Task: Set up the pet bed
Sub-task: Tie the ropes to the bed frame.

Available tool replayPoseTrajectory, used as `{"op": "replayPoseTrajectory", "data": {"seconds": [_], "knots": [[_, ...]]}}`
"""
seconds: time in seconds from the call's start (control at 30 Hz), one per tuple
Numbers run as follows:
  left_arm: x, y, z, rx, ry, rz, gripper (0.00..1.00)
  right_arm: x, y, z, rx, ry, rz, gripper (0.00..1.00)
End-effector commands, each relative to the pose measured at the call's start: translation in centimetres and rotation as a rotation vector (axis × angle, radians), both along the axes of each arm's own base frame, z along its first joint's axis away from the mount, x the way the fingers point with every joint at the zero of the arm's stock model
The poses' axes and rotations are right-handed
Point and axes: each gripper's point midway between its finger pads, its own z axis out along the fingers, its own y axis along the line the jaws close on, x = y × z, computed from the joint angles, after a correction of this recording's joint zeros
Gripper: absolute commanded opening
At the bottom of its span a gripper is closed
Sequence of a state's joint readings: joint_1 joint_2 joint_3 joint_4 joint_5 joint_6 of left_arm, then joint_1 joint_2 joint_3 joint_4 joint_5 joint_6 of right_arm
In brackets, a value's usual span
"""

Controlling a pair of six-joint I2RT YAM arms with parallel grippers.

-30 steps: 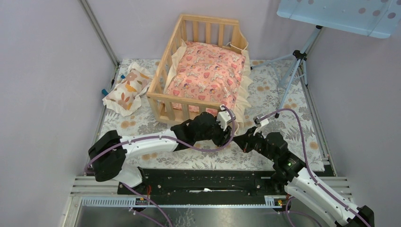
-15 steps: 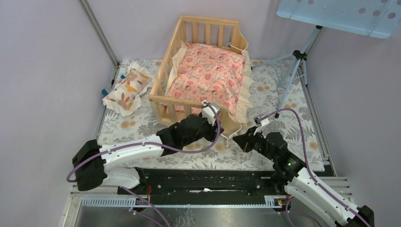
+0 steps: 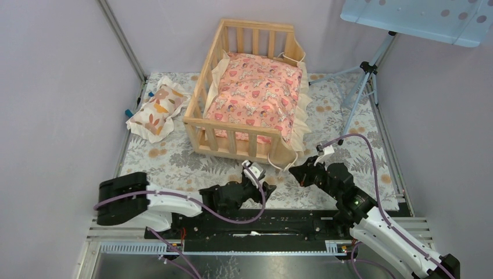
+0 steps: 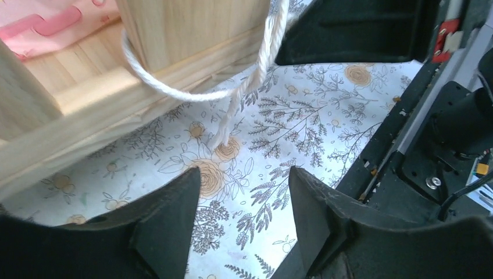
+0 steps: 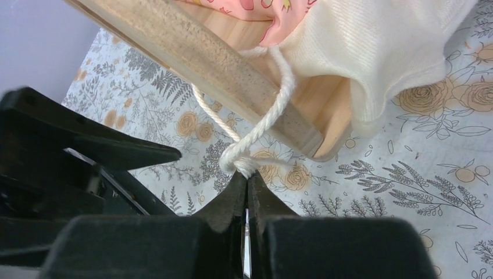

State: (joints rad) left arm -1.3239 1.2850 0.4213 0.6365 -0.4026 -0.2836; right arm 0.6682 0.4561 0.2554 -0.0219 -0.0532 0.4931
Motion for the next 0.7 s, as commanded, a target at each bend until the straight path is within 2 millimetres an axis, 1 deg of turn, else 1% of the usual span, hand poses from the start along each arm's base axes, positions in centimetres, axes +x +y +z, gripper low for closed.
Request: {"op": "replayPoseTrajectory", "data": {"seconds": [0.0, 0.03, 0.1, 0.17, 0.2, 0.23, 0.27, 0.3, 0.4, 0.53, 0.6, 0.67], "knots": [[1.5, -1.5, 3.5, -0.226, -0.094, 0.104, 0.65, 0.7, -0.3, 1.1, 0.042, -0.007, -0.058, 0.0], [1.6, -1.7, 2.9, -0.225, -0.107, 0.111, 0.66, 0.7, -0.3, 1.0, 0.043, -0.002, -0.058, 0.0], [1.8, -2.1, 2.3, -0.241, -0.125, 0.134, 0.71, 0.7, -0.3, 1.0, 0.049, -0.001, -0.058, 0.0], [2.2, -2.4, 2.0, -0.267, -0.147, 0.154, 0.76, 0.6, -0.2, 1.1, 0.051, -0.003, -0.055, 0.0], [2.4, -2.6, 2.2, -0.291, -0.164, 0.168, 0.78, 0.7, -0.2, 1.3, 0.052, -0.005, -0.056, 0.0], [2.6, -2.7, 1.9, -0.292, -0.173, 0.182, 0.79, 0.6, -0.2, 1.3, 0.054, -0.006, -0.056, 0.0], [2.8, -2.8, 1.0, -0.277, -0.177, 0.197, 0.81, 0.6, -0.2, 1.4, 0.055, -0.007, -0.055, 0.0], [3.0, -2.9, 0.7, -0.279, -0.178, 0.209, 0.81, 0.6, -0.2, 1.5, 0.057, -0.008, -0.054, 0.0], [3.6, -3.0, -0.2, -0.287, -0.169, 0.251, 0.81, 0.6, -0.1, 1.5, 0.063, -0.006, -0.053, 0.0], [4.1, -3.8, -1.0, -0.272, -0.178, 0.272, 0.74, 0.5, -0.1, 1.5, 0.067, -0.003, -0.052, 0.0], [4.2, -4.3, -1.4, -0.27, -0.177, 0.27, 0.72, 0.5, -0.1, 1.5, 0.068, -0.002, -0.052, 0.0], [4.2, -4.8, -1.8, -0.27, -0.172, 0.261, 0.71, 0.7, 0.1, 2.2, 0.089, -0.023, -0.049, 0.0]]}}
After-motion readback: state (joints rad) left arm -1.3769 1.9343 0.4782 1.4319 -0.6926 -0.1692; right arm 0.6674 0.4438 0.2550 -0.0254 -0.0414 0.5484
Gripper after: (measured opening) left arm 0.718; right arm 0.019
